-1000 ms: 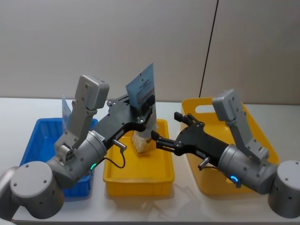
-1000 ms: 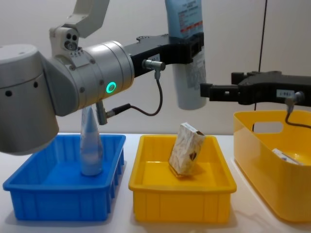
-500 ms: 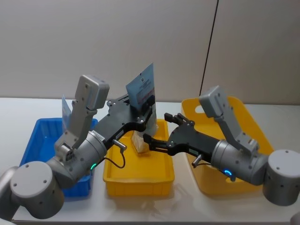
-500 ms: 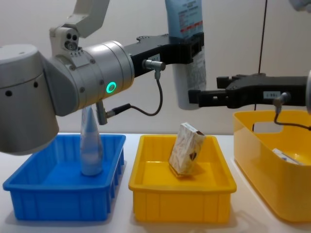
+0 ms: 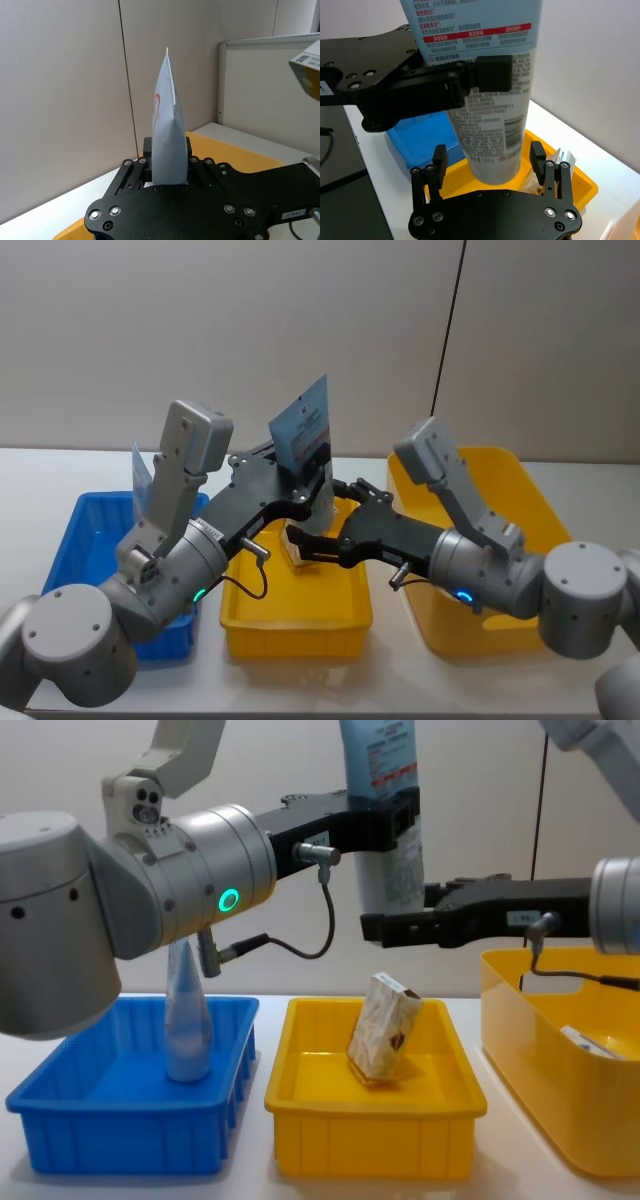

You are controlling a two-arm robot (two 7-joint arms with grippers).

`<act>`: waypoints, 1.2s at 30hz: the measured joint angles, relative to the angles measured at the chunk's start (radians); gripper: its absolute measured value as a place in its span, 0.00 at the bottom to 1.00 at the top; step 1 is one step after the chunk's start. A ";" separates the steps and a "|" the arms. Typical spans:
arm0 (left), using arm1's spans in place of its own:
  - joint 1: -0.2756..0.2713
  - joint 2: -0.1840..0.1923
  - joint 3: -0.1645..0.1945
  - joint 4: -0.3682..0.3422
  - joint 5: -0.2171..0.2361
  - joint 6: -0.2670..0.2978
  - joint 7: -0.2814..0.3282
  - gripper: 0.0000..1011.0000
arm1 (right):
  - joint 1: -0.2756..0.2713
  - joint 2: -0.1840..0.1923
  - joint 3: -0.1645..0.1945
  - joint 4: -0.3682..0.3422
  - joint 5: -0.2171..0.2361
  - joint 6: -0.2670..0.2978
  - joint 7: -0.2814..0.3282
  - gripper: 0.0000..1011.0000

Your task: Bimanual collaborative sorting of washing and personal care products

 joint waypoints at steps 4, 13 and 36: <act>0.000 0.000 0.000 0.000 0.000 0.000 0.000 0.26 | 0.018 -0.007 -0.012 0.023 -0.005 -0.006 0.001 0.99; 0.000 0.000 0.000 0.000 0.000 0.000 0.000 0.26 | 0.047 -0.025 -0.031 0.066 -0.013 -0.019 -0.014 0.85; 0.000 0.000 0.000 0.000 0.000 0.000 0.000 0.68 | 0.068 -0.038 -0.049 0.091 -0.005 -0.031 -0.049 0.63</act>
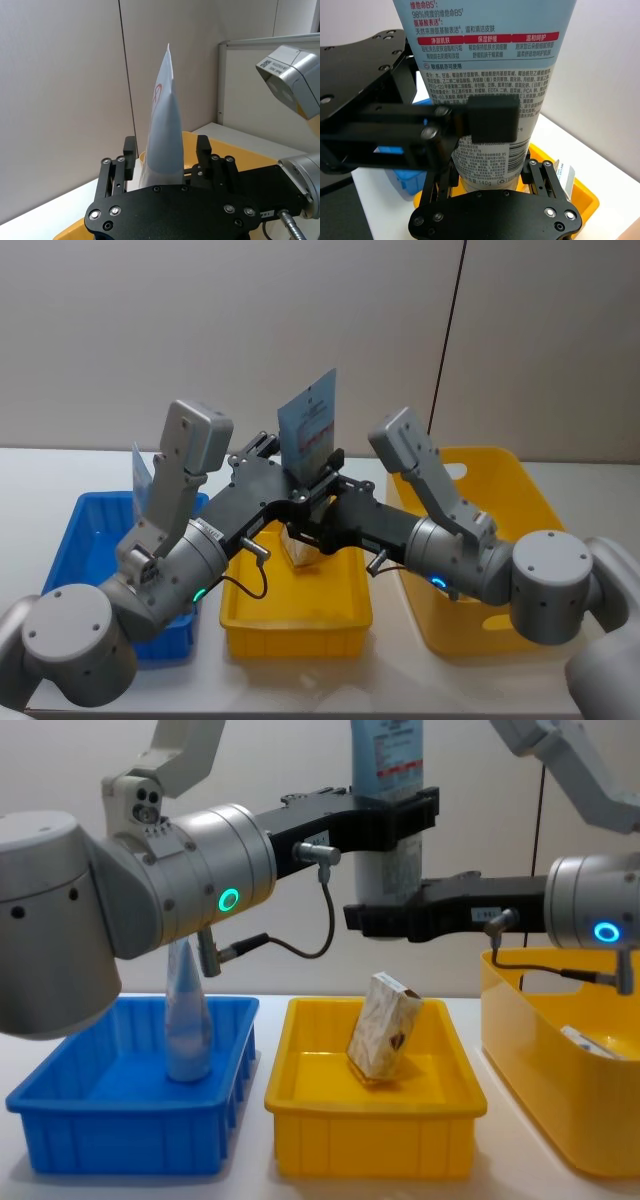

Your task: Bimanual collaborative sorting of washing and personal care products

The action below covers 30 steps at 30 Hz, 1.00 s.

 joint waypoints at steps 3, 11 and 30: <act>0.000 0.000 0.000 0.000 0.000 0.000 0.000 0.77 | -0.002 -0.001 0.002 -0.003 0.005 0.000 -0.010 0.63; 0.000 0.000 0.000 0.000 0.000 0.000 0.000 0.98 | -0.014 -0.007 0.020 -0.014 0.013 0.009 -0.058 0.63; 0.000 0.000 0.000 0.000 0.000 0.000 0.000 0.99 | -0.062 -0.024 0.103 -0.041 0.022 0.073 -0.254 0.63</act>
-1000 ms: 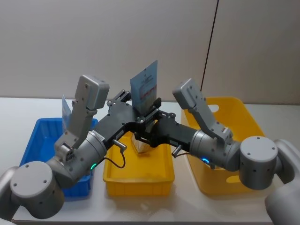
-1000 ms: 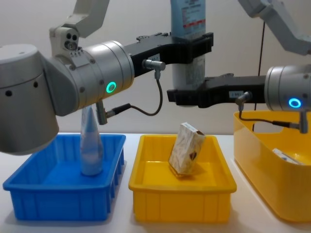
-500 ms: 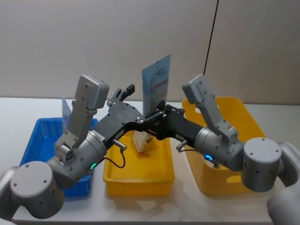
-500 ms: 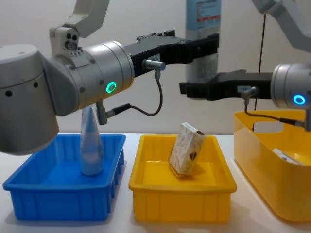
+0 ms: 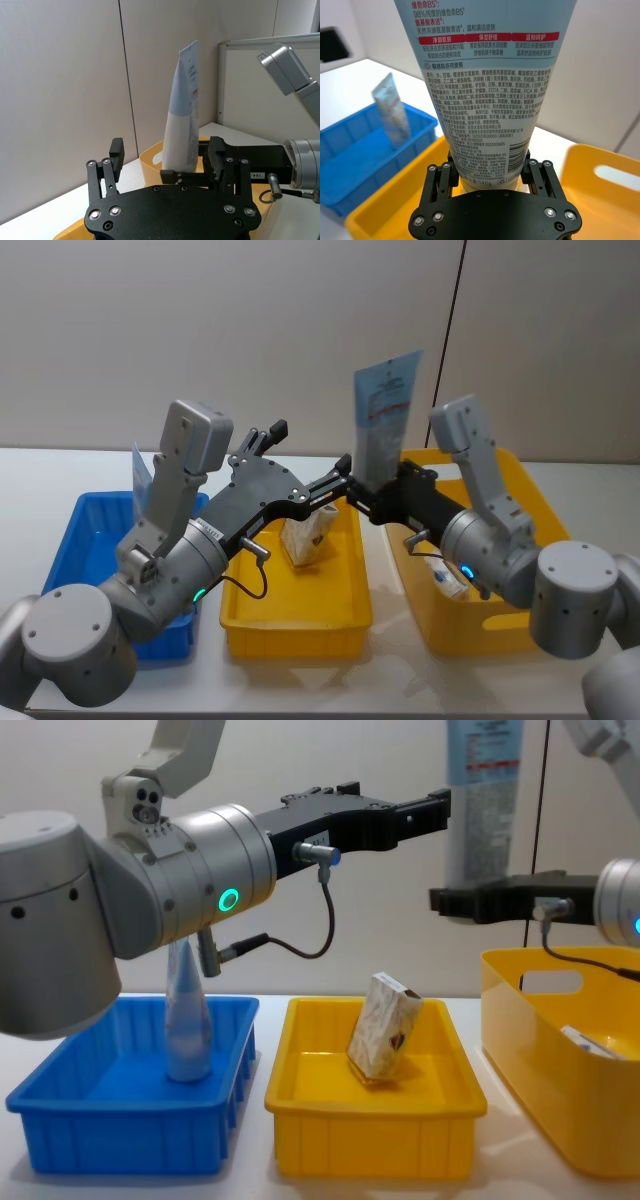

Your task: Bimanual collaborative sorting of washing and personal care products

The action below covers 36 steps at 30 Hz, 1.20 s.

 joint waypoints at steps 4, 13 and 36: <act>0.000 0.000 0.000 0.000 0.000 0.000 0.000 0.99 | -0.011 -0.006 0.018 -0.005 -0.002 0.017 -0.045 0.63; 0.000 0.000 0.000 0.000 0.000 0.000 0.000 0.99 | -0.038 -0.023 0.066 -0.016 -0.016 0.057 -0.151 0.63; 0.000 0.000 0.000 0.000 0.000 0.000 0.000 0.99 | -0.088 -0.073 0.179 -0.014 -0.061 0.187 -0.393 0.63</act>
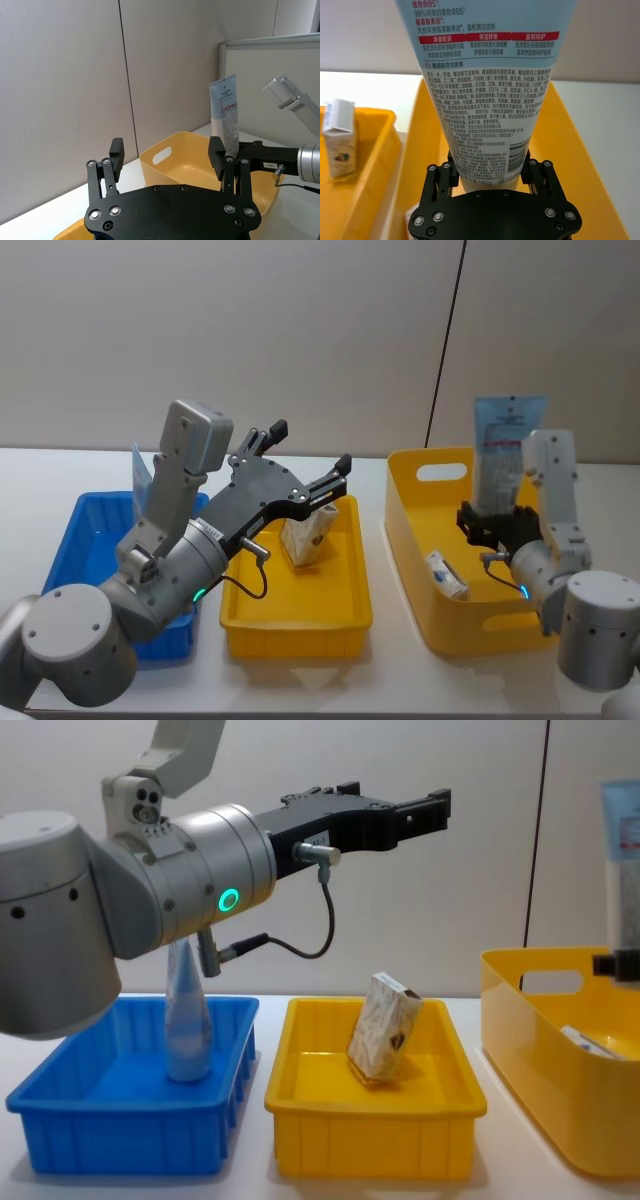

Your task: Bimanual collaborative sorting of washing and personal care products

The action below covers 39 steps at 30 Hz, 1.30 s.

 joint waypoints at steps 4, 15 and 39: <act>0.000 0.000 0.000 0.000 0.000 0.000 0.000 0.99 | -0.002 -0.009 0.018 0.002 0.003 0.029 -0.015 0.71; 0.000 0.000 0.000 0.000 0.000 0.000 0.000 0.99 | -0.005 -0.024 0.047 -0.003 0.017 0.083 -0.024 0.99; 0.000 0.000 0.000 0.000 0.000 0.000 0.000 0.99 | -0.019 -0.036 0.057 -0.048 -0.002 0.100 -0.027 0.99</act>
